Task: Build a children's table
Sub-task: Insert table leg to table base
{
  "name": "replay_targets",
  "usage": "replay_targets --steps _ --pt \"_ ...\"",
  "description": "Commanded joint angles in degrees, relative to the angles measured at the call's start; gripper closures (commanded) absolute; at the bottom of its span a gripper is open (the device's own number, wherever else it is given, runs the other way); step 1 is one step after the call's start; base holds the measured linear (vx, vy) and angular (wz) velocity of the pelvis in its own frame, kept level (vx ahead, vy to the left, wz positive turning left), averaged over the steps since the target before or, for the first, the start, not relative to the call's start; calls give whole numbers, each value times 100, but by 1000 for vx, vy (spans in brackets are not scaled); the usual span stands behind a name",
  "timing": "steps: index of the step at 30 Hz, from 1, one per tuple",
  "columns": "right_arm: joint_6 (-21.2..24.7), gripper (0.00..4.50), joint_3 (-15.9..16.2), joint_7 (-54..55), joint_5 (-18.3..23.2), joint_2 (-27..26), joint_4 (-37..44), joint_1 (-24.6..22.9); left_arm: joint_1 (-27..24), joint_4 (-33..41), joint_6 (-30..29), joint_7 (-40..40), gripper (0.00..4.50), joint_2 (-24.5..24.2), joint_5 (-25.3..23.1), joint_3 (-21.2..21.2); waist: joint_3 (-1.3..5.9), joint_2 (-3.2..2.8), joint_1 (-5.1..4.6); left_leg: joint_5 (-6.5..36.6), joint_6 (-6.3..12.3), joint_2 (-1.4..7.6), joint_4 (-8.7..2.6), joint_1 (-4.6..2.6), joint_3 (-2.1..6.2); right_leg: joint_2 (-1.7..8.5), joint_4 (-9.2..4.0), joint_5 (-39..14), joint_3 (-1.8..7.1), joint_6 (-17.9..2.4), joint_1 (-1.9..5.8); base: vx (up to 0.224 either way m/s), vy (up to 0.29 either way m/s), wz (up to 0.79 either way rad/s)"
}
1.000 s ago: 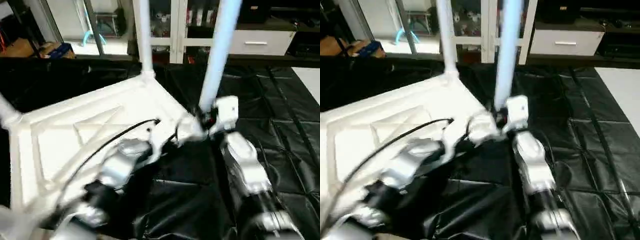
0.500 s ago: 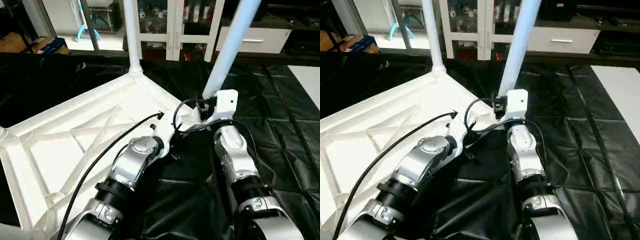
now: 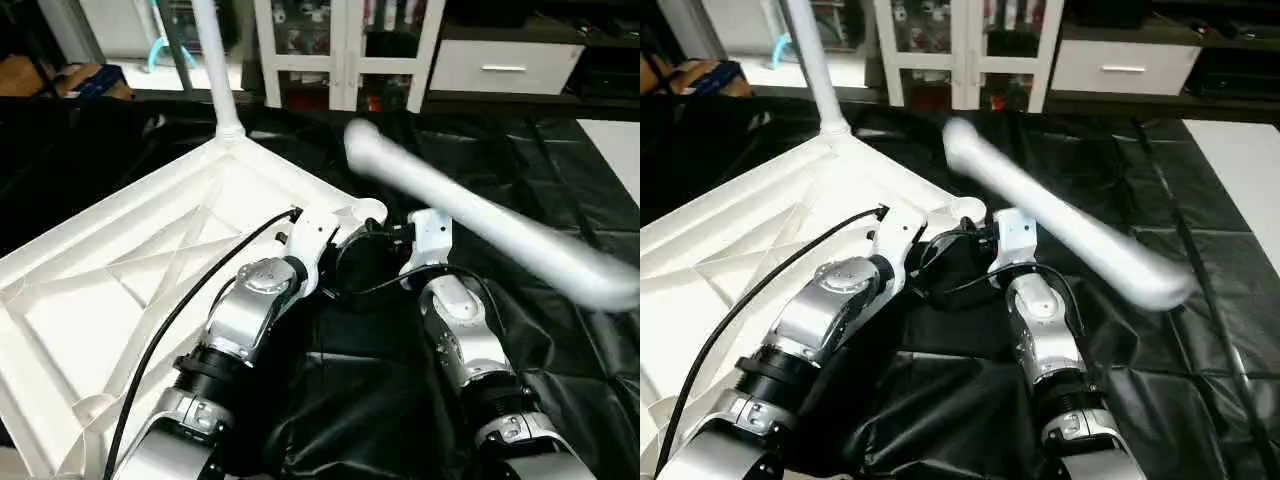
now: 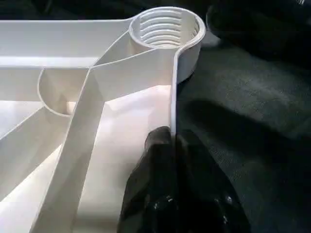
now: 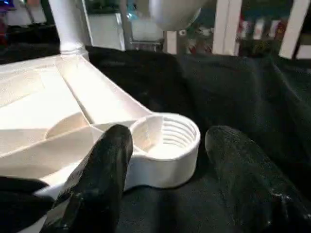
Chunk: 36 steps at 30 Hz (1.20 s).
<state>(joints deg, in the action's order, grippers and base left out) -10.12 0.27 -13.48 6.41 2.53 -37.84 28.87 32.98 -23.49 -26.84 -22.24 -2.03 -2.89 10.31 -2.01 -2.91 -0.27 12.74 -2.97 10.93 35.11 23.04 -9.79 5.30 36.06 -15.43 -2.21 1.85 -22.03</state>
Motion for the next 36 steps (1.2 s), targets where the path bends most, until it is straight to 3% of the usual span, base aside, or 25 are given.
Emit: replay_targets --steps 1,2,5,9,13,14,16,19,24,26,30,33,35,36 --pt "57 177 -20 -79 30 21 212 21 -34 47 212 119 450 -18 85 -101 355 60 59 -1420 1474 166 -229 -151 56 218 -161 3084 114 -1931 332 0 0 0" --pt "53 177 -24 -120 25 62 349 -74 -79 79 231 98 450 -36 82 -92 365 92 70 -1401 1474 172 -229 -149 56 225 -155 3000 117 -1939 341 0 0 0" --pt "66 177 -14 -203 48 130 584 -314 -181 138 276 30 450 -69 83 -74 372 96 85 -1408 1472 174 -213 -151 56 225 -160 2874 125 -1916 344 0 0 0" --pt "54 177 96 -331 6 200 976 -634 -314 225 383 -115 450 -133 115 -55 397 58 110 -1468 1442 160 -184 -146 59 217 -146 2959 123 -1881 342 0 0 0" --pt "50 177 172 -485 94 140 1361 -817 -393 244 548 -270 450 -230 128 -12 365 59 97 -945 1317 176 -221 -142 48 236 -189 2453 133 -1918 321 0 0 0" --pt "50 177 246 -599 147 114 1617 -916 -438 236 748 -411 450 -320 120 39 350 -39 107 -743 1241 187 -231 -154 64 234 -208 2213 131 -1892 303 0 0 0" --pt "83 177 284 -667 202 92 1796 -981 -469 236 902 -504 450 -374 115 66 349 9 96 -651 1204 189 -240 -140 63 229 -209 2195 141 -1870 319 0 0 0" --pt "122 177 281 -671 228 103 2053 -1049 -562 282 1335 -796 450 -536 88 201 337 -31 119 -336 1043 193 -266 -149 62 233 -233 1876 152 -1853 296 0 0 0" --pt "270 177 28 -546 281 218 2288 -1051 -830 558 2302 -1652 450 -852 151 572 353 -89 152 -350 880 191 -273 -161 66 213 -221 1846 152 -1722 278 0 0 0" --pt "396 177 -122 -530 332 373 2396 -1024 -935 682 2800 -2089 450 -925 253 761 363 -110 240 -323 783 201 -269 -209 48 200 -219 1847 155 -1661 237 0 0 0" --pt "533 177 -319 -406 384 519 2470 -1034 -901 577 3138 -2226 450 -951 197 910 367 -129 319 -350 626 180 -272 -194 38 195 -195 1940 150 -1524 237 0 0 0" --pt "611 177 -420 -316 404 580 2581 -1131 -839 310 3707 -2290 450 -1004 99 988 365 -155 317 -191 465 167 -292 -175 51 208 -218 1901 146 -1419 265 0 0 0" --pt "675 177 -454 -273 408 581 2716 -1262 -767 94 4061 -2337 450 -1056 65 941 364 -239 290 -16 319 153 -302 -181 59 201 -214 1895 137 -1352 269 0 0 0" --pt "707 177 -467 -260 415 574 2780 -1317 -746 30 4169 -2381 450 -1067 86 897 360 -218 260 109 252 141 -314 -164 63 202 -223 1907 139 -1313 294 0 0 0"
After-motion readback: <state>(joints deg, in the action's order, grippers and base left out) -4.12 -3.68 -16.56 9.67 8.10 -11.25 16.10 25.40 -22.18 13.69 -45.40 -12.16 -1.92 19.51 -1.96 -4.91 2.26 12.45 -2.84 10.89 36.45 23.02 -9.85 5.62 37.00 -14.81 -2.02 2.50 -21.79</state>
